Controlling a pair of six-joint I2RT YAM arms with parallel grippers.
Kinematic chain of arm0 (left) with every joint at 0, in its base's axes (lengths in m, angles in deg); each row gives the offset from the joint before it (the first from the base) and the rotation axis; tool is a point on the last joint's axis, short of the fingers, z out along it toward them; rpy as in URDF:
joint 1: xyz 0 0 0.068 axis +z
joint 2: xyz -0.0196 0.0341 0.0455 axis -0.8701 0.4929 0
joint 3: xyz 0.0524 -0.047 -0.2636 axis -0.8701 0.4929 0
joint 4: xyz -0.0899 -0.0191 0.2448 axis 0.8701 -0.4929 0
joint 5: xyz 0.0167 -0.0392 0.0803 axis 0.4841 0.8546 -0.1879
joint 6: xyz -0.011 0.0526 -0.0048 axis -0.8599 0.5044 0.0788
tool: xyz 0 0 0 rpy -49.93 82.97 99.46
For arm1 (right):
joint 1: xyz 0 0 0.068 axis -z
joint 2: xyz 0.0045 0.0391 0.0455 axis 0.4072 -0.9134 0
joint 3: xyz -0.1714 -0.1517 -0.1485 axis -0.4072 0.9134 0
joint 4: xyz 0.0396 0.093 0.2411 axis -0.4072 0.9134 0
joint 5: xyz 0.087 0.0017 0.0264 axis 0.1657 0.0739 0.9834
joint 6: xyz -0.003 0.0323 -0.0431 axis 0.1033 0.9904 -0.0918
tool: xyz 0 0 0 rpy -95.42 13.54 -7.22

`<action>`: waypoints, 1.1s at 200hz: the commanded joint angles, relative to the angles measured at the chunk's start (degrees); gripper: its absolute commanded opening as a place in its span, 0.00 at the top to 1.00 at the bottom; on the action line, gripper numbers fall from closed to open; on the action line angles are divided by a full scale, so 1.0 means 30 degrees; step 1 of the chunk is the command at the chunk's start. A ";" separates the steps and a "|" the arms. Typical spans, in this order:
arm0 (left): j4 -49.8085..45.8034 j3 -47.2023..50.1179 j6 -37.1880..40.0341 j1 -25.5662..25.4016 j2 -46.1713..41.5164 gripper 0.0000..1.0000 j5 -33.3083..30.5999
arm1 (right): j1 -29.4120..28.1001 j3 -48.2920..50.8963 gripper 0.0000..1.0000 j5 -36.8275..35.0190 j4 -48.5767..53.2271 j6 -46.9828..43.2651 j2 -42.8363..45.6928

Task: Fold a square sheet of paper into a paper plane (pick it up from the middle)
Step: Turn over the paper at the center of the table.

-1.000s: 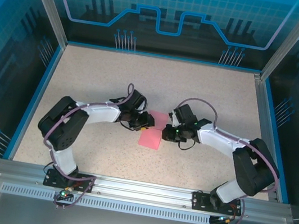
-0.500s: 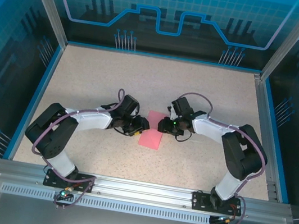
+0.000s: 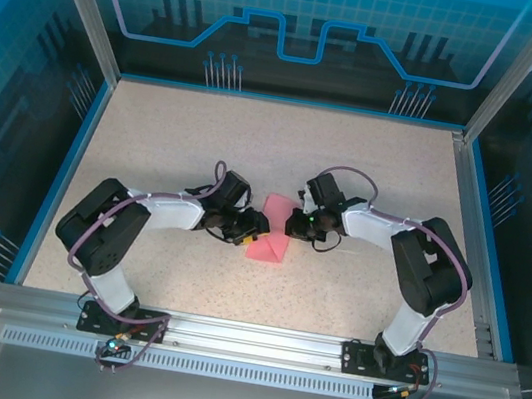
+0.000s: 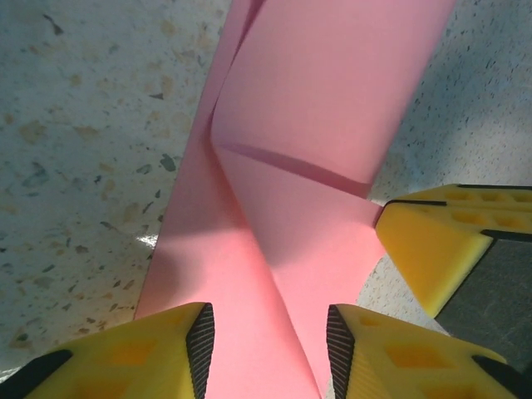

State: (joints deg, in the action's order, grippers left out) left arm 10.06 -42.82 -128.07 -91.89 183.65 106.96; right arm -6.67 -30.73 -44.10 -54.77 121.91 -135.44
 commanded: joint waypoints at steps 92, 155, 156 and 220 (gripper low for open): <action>0.0585 -0.1781 0.0164 -0.0191 0.1819 0.66 0.1691 | 0.0418 0.0400 0.91 0.0322 -0.0350 0.0127 -0.0026; 0.0644 -0.2026 0.0402 -0.0191 0.2093 0.83 0.1575 | 0.0459 0.0469 0.80 -0.0135 0.0115 0.0222 0.1095; 0.0645 -0.2041 0.0422 -0.0191 0.2075 0.83 0.1574 | 0.0468 0.0462 0.79 -0.0206 0.0160 0.0229 0.1171; -0.3633 -0.3289 0.3527 -0.0217 -0.0475 0.92 -0.0977 | 0.1302 0.1181 0.21 -0.5794 0.2996 0.0527 0.6311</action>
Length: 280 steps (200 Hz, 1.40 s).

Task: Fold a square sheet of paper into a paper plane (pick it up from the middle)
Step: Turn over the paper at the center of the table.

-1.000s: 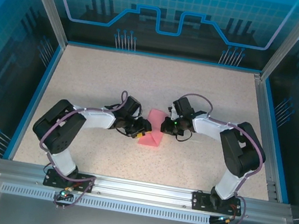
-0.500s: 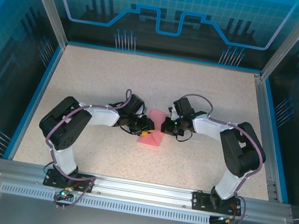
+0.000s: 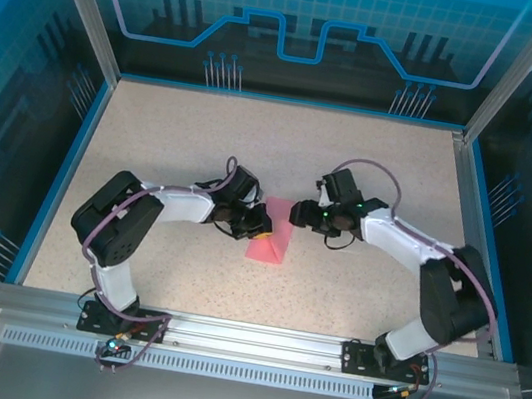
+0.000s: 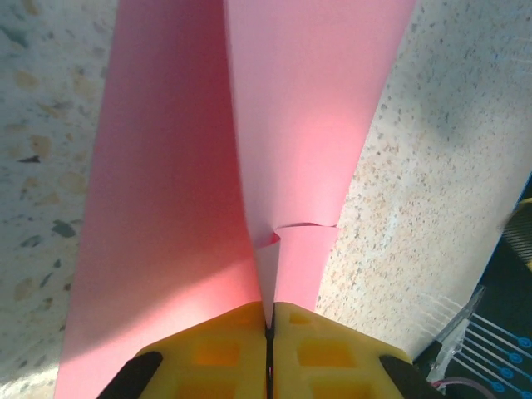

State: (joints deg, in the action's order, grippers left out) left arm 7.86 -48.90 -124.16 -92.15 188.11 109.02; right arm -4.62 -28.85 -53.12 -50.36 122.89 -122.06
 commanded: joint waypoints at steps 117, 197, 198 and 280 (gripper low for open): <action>-1.6045 -0.9656 0.8784 -0.2980 -0.1854 0.92 -2.0158 | 0.2150 0.3287 0.01 -0.5903 0.2379 0.0750 0.6150; -1.8178 -1.3231 0.7635 -0.5225 0.6014 0.92 -2.4915 | 0.3817 0.3972 0.00 -0.5955 0.4126 0.1491 0.6953; -1.8154 -1.3237 0.7634 -0.5272 0.6061 0.92 -2.4904 | 0.3841 0.3980 0.01 -0.5947 0.4155 0.1491 0.6953; -1.6276 -1.2843 0.6551 -0.6440 0.7608 0.83 -2.0886 | 0.5380 0.4665 0.00 -0.5204 0.4654 0.1377 0.7576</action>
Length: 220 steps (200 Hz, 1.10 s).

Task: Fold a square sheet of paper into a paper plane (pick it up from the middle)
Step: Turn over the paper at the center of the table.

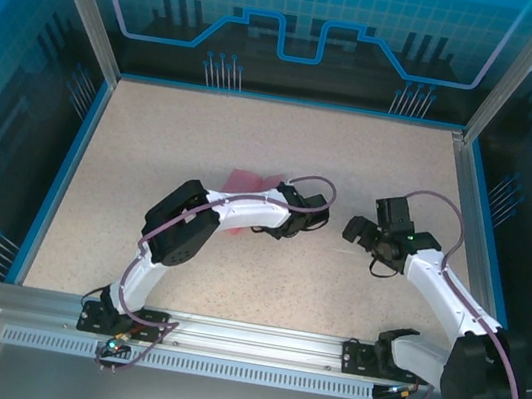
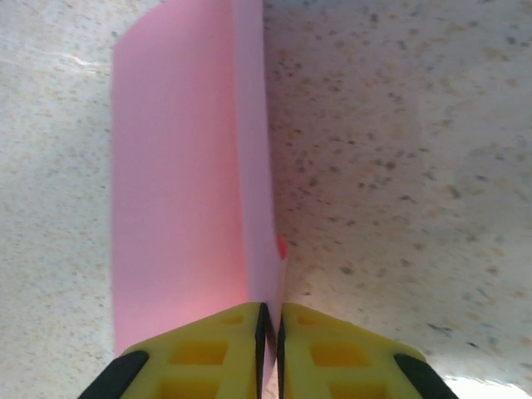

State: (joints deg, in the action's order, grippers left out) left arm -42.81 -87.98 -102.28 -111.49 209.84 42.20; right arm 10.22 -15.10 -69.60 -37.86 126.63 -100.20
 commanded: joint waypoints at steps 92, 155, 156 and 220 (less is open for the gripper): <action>0.3853 0.1680 -0.0824 0.0096 -0.4025 0.41 0.8162 | 0.0563 -0.0749 0.01 0.0577 0.0843 -0.0172 0.0315; 0.8872 0.7057 -0.3262 0.3781 -1.0023 0.25 1.4908 | -0.0258 -0.2559 0.02 0.5112 -0.1484 -0.0664 -0.1449; 0.9016 0.7170 -0.3291 0.3847 -1.0105 0.24 1.5006 | -0.0304 -0.2631 0.02 0.5131 -0.1540 -0.0664 -0.1492; 1.0062 1.2113 -0.5264 0.7894 -1.3660 0.02 1.4822 | -0.6079 -0.7620 0.18 0.4674 -0.1969 -0.0995 -0.7208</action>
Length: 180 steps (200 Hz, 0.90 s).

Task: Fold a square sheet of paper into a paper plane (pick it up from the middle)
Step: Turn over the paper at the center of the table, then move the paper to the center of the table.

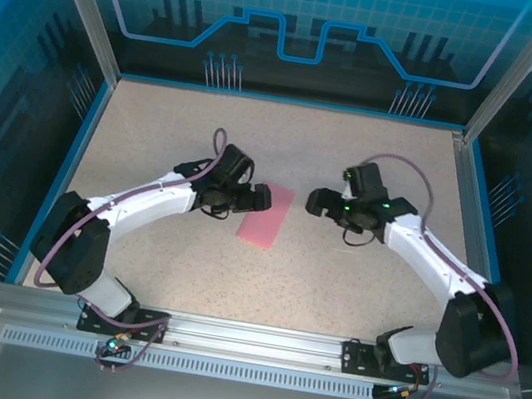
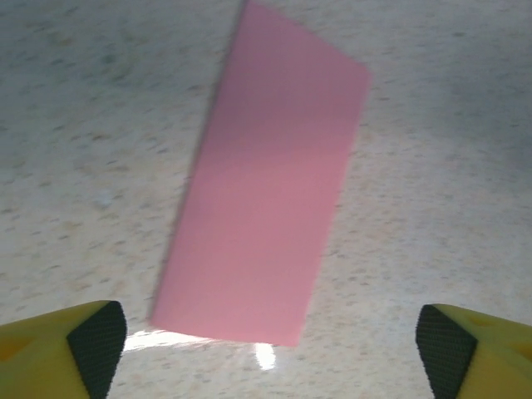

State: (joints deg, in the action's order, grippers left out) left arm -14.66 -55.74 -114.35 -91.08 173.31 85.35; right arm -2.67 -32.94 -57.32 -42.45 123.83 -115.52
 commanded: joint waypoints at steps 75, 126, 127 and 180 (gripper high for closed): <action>0.0721 0.4714 -0.1130 0.2500 -0.5143 0.01 -0.1367 | -0.5239 -0.8075 0.50 0.2198 -0.0837 0.0358 -1.0483; 0.0731 0.5252 -0.1153 0.2705 -0.6131 0.02 -0.1293 | -0.5485 -0.9197 0.50 0.2730 -0.0306 -0.0118 -1.2854; 0.0707 0.5245 -0.1149 0.2704 -0.6115 0.01 -0.1282 | -0.5485 -0.9189 0.50 0.2742 -0.0288 -0.0144 -1.2873; 0.0624 0.4948 -0.1032 0.2703 -0.5588 0.01 -0.1281 | -0.5468 -0.8240 0.49 0.2666 0.1003 -0.2647 -1.2992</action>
State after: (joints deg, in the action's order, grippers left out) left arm -12.21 -40.70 -117.80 -83.50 156.05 82.37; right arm -18.63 -59.01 -50.28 -43.34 121.23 -154.45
